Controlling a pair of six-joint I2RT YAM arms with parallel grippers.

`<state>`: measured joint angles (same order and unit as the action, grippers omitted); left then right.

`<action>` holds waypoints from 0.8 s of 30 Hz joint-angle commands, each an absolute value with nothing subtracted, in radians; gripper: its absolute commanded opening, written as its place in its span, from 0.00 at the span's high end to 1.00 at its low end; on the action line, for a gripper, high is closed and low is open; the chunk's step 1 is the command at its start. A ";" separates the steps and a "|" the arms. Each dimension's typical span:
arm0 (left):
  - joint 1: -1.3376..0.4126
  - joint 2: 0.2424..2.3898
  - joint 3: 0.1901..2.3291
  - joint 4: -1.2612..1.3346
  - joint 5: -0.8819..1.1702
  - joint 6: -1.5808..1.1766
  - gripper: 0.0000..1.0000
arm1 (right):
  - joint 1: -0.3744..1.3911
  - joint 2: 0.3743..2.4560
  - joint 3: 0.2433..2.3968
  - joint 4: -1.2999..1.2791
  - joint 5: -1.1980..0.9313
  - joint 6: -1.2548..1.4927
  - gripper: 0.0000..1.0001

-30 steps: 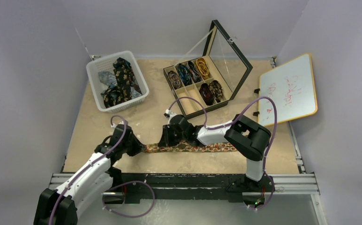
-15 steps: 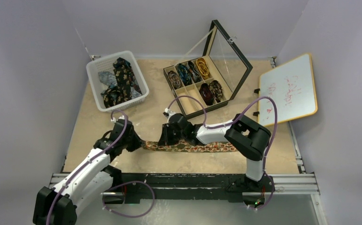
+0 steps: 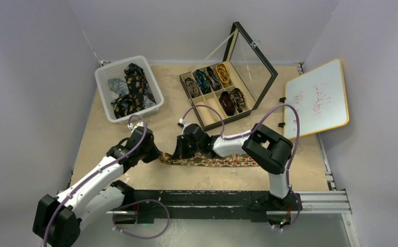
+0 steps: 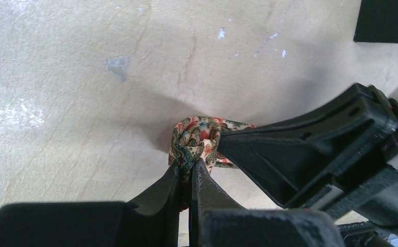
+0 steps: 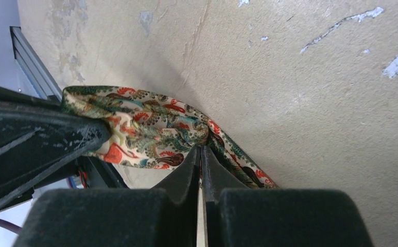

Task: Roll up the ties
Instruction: Roll the tie at the center of the board.

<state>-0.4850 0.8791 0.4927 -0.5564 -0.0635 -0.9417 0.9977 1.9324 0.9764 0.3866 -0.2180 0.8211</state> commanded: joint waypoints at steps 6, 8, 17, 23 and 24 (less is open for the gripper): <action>-0.668 0.949 0.635 -0.559 -0.189 -0.949 1.00 | 0.994 1.953 1.000 0.397 -0.240 0.856 0.97; -0.717 0.983 0.665 -0.551 -0.208 -0.953 1.00 | 0.994 1.954 1.000 0.406 -0.247 0.866 0.97; -0.857 1.155 0.735 -0.573 -0.334 -1.026 1.00 | 0.938 1.861 0.935 0.445 -0.269 0.887 0.96; -0.888 1.183 0.734 -0.568 -0.370 -1.054 1.00 | 0.893 1.722 0.831 0.417 -0.214 0.869 0.93; -0.890 1.188 0.735 -0.564 -0.372 -1.052 1.00 | 0.889 1.703 0.814 0.413 -0.203 0.870 0.92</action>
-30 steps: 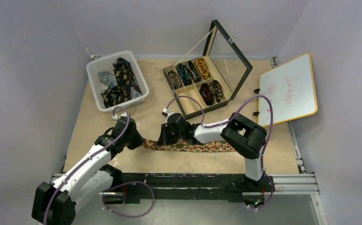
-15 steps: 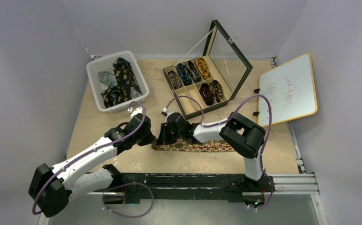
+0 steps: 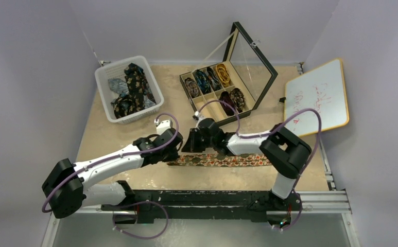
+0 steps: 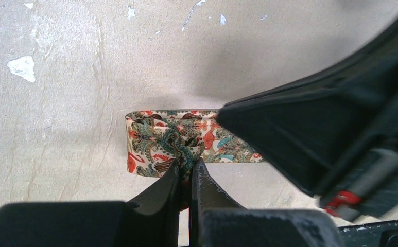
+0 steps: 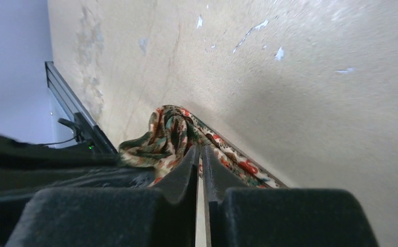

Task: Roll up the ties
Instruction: Roll the tie at the center of the board.

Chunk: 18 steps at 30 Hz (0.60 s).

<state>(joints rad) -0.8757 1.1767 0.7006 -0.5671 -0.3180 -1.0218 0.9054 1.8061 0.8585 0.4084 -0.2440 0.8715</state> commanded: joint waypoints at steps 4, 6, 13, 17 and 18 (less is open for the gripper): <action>-0.904 1.214 0.738 -0.519 -0.354 -0.997 1.00 | 0.870 1.615 0.745 0.387 -0.128 0.878 0.89; -0.911 1.242 0.749 -0.498 -0.334 -0.968 1.00 | 0.858 1.575 0.719 0.368 -0.080 0.882 0.88; -0.932 1.366 0.804 -0.466 -0.289 -0.923 1.00 | 0.820 1.424 0.622 0.349 0.035 0.911 0.67; -0.935 1.396 0.812 -0.429 -0.226 -0.901 0.82 | 0.803 1.359 0.583 0.355 0.046 0.914 0.50; -0.936 1.391 0.817 -0.435 -0.220 -0.906 0.74 | 0.798 1.345 0.574 0.361 0.039 0.914 0.45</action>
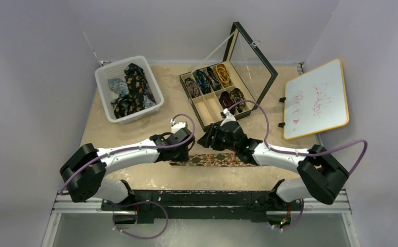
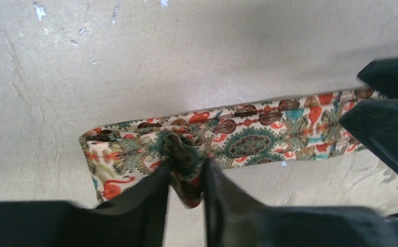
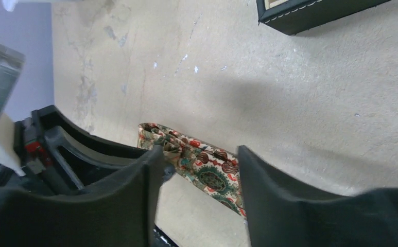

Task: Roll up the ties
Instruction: Roll the tie at the center of the board.

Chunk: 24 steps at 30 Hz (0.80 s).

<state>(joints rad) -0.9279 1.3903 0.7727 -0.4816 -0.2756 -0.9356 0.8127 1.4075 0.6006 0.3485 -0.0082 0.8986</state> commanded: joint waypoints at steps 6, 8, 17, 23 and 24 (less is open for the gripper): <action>-0.936 1.244 0.856 -0.457 -0.212 -0.917 0.37 | 0.751 1.289 0.517 0.439 -0.086 0.904 0.14; -0.934 1.164 0.853 -0.477 -0.235 -0.918 0.31 | 0.750 1.295 0.519 0.458 -0.165 0.883 0.14; -0.728 0.959 0.650 -0.474 -0.123 -0.866 0.22 | 0.779 1.475 0.576 0.634 -0.368 0.905 0.22; -0.597 0.884 0.546 -0.407 -0.008 -0.833 0.21 | 0.827 1.601 0.656 0.605 -0.386 0.902 0.30; -0.582 0.888 0.535 -0.404 -0.005 -0.834 0.21 | 0.827 1.617 0.662 0.608 -0.389 0.907 0.32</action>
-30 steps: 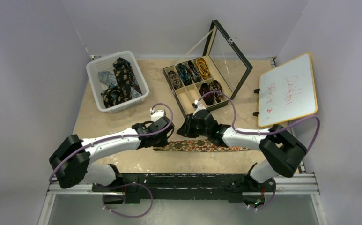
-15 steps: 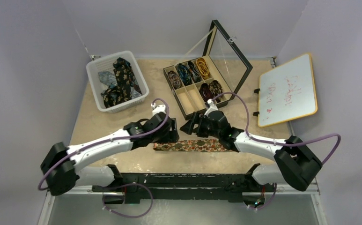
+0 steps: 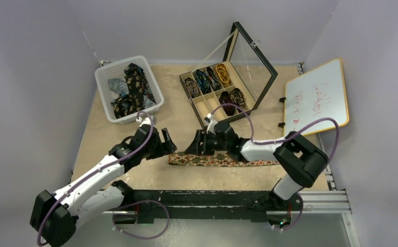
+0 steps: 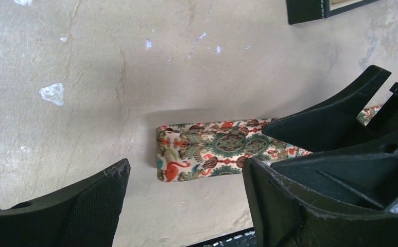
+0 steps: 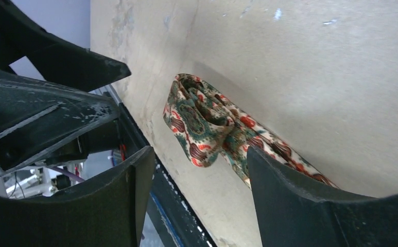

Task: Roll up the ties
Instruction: Roll the tie at the center of the board.

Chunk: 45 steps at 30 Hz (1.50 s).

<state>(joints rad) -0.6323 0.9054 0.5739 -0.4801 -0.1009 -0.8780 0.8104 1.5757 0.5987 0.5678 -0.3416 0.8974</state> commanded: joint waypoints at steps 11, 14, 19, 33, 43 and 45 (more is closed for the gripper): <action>-0.480 0.890 0.418 -0.292 0.146 -0.825 0.21 | 0.832 1.721 0.685 0.634 -0.441 0.915 0.53; -0.469 0.893 0.384 -0.249 0.185 -0.826 0.21 | 0.832 1.732 0.686 0.655 -0.460 0.922 0.58; -0.451 0.885 0.331 -0.179 0.230 -0.830 0.21 | 0.833 1.756 0.685 0.679 -0.478 0.932 0.64; -0.388 0.905 0.217 -0.015 0.367 -0.813 0.25 | 0.825 1.825 0.654 0.797 -0.571 0.979 0.82; -0.387 0.764 0.240 -0.161 0.294 -0.867 0.25 | 0.824 1.746 0.636 0.751 -0.477 0.943 0.68; -0.388 0.755 0.272 -0.242 0.232 -0.879 0.25 | 0.824 1.686 0.644 0.700 -0.454 0.860 0.59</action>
<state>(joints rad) -0.3931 0.7788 0.2146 -0.1143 0.3233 -0.8547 0.8288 1.7996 0.6315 0.7563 -0.5121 0.9787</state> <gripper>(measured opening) 0.751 0.323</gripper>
